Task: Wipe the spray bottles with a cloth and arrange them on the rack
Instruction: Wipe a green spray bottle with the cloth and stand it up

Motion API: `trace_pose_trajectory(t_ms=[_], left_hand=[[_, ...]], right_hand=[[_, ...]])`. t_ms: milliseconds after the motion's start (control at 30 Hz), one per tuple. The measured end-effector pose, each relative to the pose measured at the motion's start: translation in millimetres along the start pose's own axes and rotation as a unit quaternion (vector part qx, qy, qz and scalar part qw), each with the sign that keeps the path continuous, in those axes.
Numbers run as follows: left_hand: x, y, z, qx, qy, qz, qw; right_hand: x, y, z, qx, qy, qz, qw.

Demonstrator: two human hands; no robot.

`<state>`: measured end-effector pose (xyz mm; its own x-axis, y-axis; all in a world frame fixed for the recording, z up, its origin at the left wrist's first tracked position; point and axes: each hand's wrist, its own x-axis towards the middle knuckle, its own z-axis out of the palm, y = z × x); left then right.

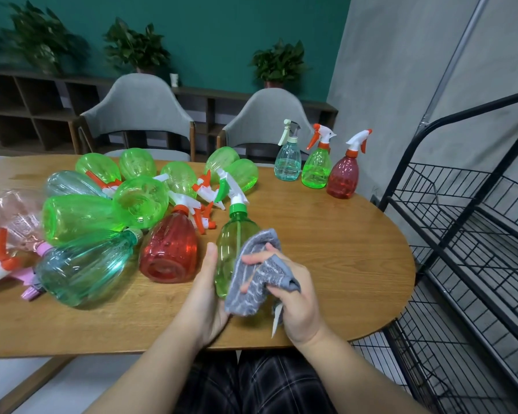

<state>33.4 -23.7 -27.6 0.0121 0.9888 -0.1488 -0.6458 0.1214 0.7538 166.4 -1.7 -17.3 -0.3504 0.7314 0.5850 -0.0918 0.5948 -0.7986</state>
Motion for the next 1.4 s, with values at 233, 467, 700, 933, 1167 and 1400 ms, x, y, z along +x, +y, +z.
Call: trace_pose_trajectory(t_ms=[233,467,700,933,1167,1400], left_hand=[[4,-1,-4,-0.031,-0.029,-0.001,0.999],[2,-3,-6,-0.011,-0.069,-0.015,0.997],[6,-5,-7,0.014,-0.041,-0.007,0.999],[3,-3,-4,0.003,-0.046,-0.002,0.999],[0,0,-1,-0.045,-0.051,-0.013,0.998],[2,1,-4,-0.041,0.002,-0.008,0.999]], right_hand=[[16,-25,-14,0.398,0.317,0.273,0.816],[43,-35,-8,0.268,0.273,0.261,0.886],[40,-18,10,-0.191,0.015,0.087,0.978],[29,-12,8,-0.117,0.013,0.024,0.993],[11,-1,3,-0.029,0.021,-0.062,0.997],[24,-27,-14,0.448,0.219,0.243,0.832]])
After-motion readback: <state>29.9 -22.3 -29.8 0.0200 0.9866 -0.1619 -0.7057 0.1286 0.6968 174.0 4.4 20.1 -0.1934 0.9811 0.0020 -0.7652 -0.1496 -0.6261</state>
